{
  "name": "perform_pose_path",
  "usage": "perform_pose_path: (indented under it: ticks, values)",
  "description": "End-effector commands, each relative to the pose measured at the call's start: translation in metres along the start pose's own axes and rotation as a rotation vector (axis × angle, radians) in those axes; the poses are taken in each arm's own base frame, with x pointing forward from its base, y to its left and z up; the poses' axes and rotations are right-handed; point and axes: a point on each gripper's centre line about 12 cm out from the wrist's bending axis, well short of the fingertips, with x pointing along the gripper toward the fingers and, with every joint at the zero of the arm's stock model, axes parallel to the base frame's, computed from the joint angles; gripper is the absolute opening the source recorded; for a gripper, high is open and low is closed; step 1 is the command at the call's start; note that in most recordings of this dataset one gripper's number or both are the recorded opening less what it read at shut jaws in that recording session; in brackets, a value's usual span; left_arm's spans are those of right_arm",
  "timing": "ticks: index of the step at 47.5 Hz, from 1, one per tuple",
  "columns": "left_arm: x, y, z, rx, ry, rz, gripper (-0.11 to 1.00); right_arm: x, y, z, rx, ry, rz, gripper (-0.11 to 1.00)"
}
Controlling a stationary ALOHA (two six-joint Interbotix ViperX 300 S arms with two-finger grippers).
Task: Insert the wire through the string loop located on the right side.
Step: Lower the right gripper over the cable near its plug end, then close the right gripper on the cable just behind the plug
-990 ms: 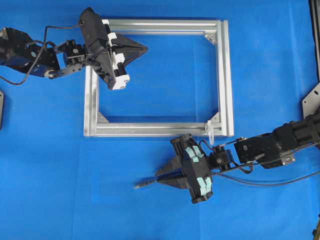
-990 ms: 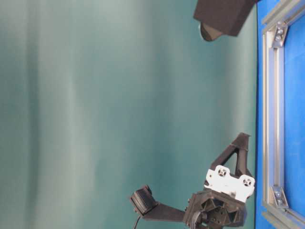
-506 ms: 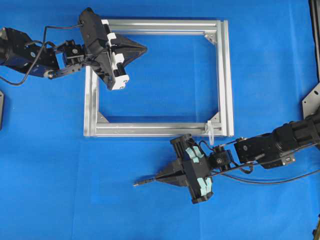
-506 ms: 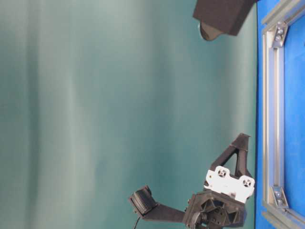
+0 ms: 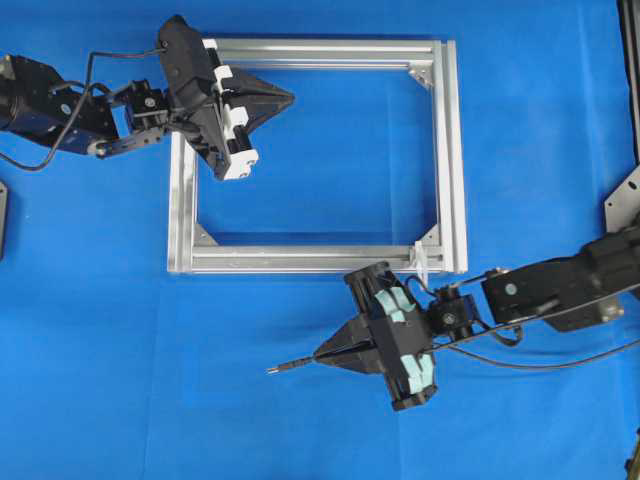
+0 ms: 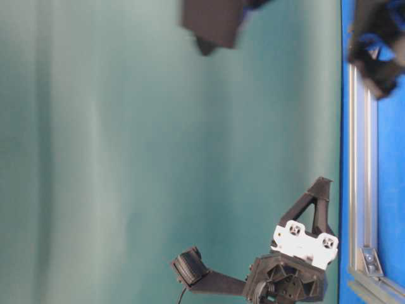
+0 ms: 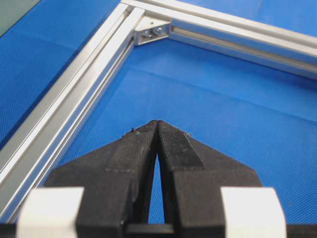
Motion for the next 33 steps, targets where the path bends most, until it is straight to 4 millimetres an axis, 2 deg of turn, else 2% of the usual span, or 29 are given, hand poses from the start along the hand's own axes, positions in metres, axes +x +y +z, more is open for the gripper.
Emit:
perform_pose_path:
  ticks: [1,33]
  values:
    - [-0.0023,-0.0017,0.0154,0.002,-0.046,-0.006,0.00,-0.0090,0.0032,0.0252,-0.002,-0.043,0.007,-0.04]
    - [-0.0023,-0.0017,0.0154,0.000,-0.046,-0.006,0.00,-0.0104,0.0031,0.0247,-0.002,-0.033,0.006,-0.04]
